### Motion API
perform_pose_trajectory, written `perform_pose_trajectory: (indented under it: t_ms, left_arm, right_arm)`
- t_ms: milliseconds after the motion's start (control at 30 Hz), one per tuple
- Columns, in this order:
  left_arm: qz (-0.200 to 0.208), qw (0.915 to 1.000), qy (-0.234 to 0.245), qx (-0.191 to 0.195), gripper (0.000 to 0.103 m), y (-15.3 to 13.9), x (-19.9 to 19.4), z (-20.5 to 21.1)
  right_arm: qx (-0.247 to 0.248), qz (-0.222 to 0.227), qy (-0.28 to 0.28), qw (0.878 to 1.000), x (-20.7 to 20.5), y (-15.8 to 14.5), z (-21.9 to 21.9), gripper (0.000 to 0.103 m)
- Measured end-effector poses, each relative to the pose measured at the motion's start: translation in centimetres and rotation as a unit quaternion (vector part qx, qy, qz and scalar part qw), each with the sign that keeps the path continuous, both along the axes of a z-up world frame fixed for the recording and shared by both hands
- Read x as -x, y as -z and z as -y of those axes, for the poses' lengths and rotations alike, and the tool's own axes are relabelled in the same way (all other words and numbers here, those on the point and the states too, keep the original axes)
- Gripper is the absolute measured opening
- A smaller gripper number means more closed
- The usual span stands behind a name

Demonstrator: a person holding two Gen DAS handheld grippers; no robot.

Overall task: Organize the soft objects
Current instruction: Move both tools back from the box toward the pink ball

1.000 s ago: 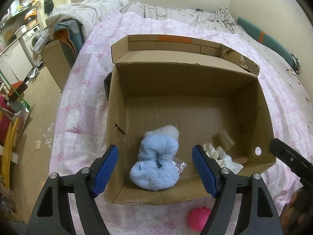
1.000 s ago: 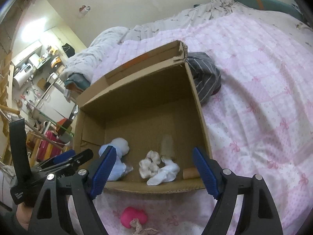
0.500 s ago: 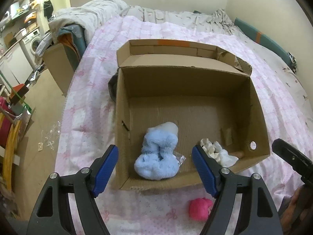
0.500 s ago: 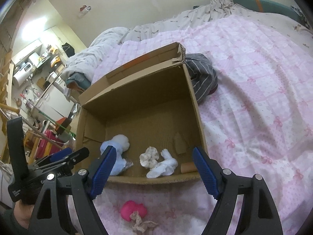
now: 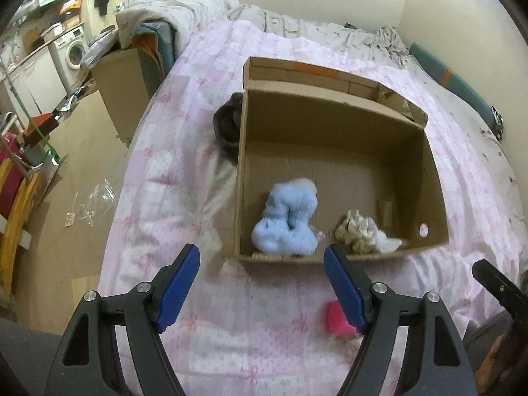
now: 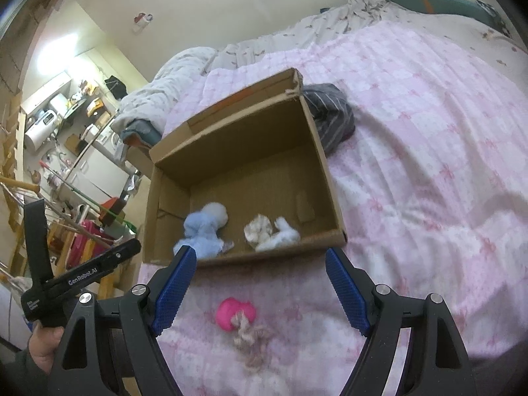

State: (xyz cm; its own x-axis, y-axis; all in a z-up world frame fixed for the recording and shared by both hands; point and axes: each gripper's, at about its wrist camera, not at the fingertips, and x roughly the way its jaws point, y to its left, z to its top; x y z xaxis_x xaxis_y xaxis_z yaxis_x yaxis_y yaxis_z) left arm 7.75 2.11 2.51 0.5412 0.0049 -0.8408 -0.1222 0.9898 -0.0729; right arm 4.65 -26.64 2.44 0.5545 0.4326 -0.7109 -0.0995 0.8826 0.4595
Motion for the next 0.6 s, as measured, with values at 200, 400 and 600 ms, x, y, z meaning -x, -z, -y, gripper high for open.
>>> perform_pose_trajectory:
  t_ms: [200, 400, 600]
  left_arm:
    - [-0.011, 0.9999, 0.005, 0.006, 0.075, 0.8, 2.0, 0.7]
    - [-0.025, 0.9991, 0.016, -0.030, 0.075, 2.0, 3.1, 1.9]
    - [-0.077, 0.9966, 0.025, 0.018, 0.075, 4.6, 3.0, 2.1]
  right_arm:
    - [0.019, -0.017, 0.010, 1.000, 1.2, 0.9, 0.5, 0.085]
    - [0.029, -0.029, 0.015, 0.999, 1.3, 1.5, 0.9, 0.085]
    - [0.023, -0.031, 0.015, 0.999, 1.9, 1.4, 1.5, 0.085]
